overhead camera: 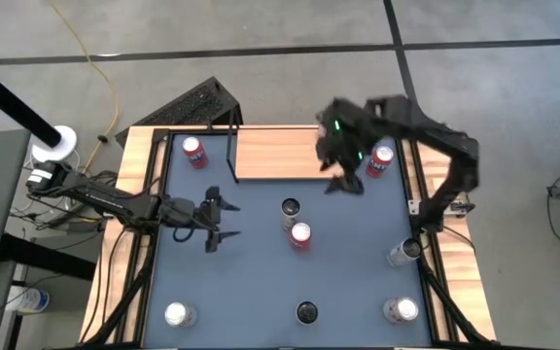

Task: Place canned beverage on shelf
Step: Put the top left orange soda can on the shelf

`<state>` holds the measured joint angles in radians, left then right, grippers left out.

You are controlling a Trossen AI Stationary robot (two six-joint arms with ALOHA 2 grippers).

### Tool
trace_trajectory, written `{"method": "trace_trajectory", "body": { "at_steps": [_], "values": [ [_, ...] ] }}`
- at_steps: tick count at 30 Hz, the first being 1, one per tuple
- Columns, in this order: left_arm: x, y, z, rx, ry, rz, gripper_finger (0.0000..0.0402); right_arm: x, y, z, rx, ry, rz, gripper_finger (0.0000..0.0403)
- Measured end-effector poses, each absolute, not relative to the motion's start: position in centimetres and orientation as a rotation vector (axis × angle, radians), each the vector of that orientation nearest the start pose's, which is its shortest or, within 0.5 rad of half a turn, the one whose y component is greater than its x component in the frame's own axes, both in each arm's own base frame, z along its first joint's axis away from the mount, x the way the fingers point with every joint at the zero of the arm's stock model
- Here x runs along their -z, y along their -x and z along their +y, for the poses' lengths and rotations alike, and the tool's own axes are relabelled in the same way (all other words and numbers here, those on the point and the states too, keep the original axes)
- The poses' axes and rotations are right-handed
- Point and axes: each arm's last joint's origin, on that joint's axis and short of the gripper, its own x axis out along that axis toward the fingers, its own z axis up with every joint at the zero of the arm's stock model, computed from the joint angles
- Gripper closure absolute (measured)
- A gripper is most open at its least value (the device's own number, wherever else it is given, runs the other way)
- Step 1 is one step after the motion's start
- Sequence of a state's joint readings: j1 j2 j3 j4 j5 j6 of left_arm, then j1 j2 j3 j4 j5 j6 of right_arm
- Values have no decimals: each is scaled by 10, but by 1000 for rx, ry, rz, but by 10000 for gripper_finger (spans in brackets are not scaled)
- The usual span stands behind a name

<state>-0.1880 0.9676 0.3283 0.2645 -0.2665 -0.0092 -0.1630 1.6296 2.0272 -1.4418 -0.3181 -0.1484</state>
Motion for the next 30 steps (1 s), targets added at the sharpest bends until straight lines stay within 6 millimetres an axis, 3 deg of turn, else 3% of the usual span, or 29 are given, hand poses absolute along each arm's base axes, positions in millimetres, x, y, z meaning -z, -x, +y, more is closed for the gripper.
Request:
{"method": "trace_trajectory", "body": {
  "at_steps": [7, 14, 21, 30],
  "values": [
    [-187, -188, -35, -68, 46, 369, 83, -391, -246, 43, -149, -22, 968, 86],
    [-187, -187, -44, -48, 169, 364, 83, -339, -211, 92, -167, 32, 761, 86],
    [-188, -186, -47, -73, 168, 356, 83, -290, -204, 111, -61, 129, 596, 86],
    [-182, -182, -49, -64, 128, 368, 83, -276, -231, 108, -6, 151, 489, 86]
  ]
}}
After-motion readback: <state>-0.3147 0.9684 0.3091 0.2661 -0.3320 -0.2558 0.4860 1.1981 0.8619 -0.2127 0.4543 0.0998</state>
